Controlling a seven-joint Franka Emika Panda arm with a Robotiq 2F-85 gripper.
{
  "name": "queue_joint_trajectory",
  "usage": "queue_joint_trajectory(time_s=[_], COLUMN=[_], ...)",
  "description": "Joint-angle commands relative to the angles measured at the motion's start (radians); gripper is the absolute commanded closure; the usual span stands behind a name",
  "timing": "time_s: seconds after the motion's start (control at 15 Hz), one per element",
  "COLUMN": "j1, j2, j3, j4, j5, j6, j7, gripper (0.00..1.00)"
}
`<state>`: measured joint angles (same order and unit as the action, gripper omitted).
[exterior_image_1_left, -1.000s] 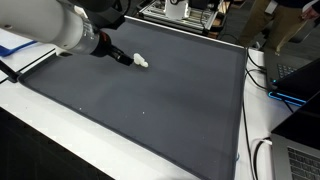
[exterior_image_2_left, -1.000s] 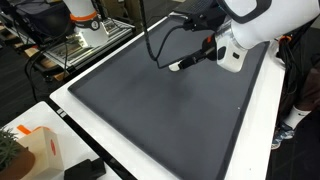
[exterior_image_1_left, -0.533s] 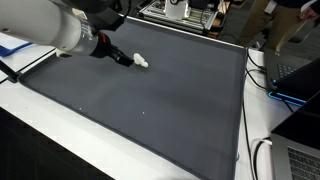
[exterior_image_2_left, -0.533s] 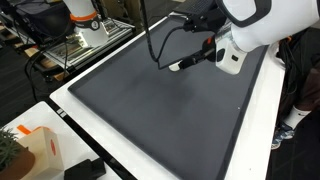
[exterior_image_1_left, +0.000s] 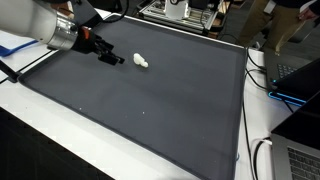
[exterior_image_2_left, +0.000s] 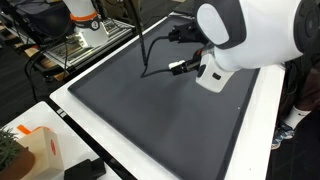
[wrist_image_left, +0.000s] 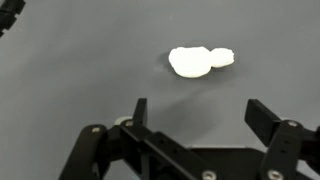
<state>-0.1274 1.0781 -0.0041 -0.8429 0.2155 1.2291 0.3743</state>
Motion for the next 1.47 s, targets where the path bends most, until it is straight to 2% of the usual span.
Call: queue_joint_trajectory(time_s=[0.0, 0.47, 0.53, 0.67, 1.07, 1.4], j1=[-0.051, -0.041, -0.04, -0.035, 0.084, 0.162], j2=[-0.018, -0.054, -0.017, -0.015, -0.122, -0.317], j3=[0.014, 0.019, 0.012, 0.013, -0.006, 0.003], j4=[-0.056, -0.177, -0.095, -0.1, -0.163, -0.377], j5=[0.071, 0.082, 0.054, 0.054, -0.098, -0.19], j6=[0.053, 0.165, 0.121, 0.125, 0.245, 0.386], j7=[0.009, 0.007, -0.001, -0.001, -0.05, -0.099], gripper=[0.0, 0.0, 0.0, 0.0, 0.0, 0.0])
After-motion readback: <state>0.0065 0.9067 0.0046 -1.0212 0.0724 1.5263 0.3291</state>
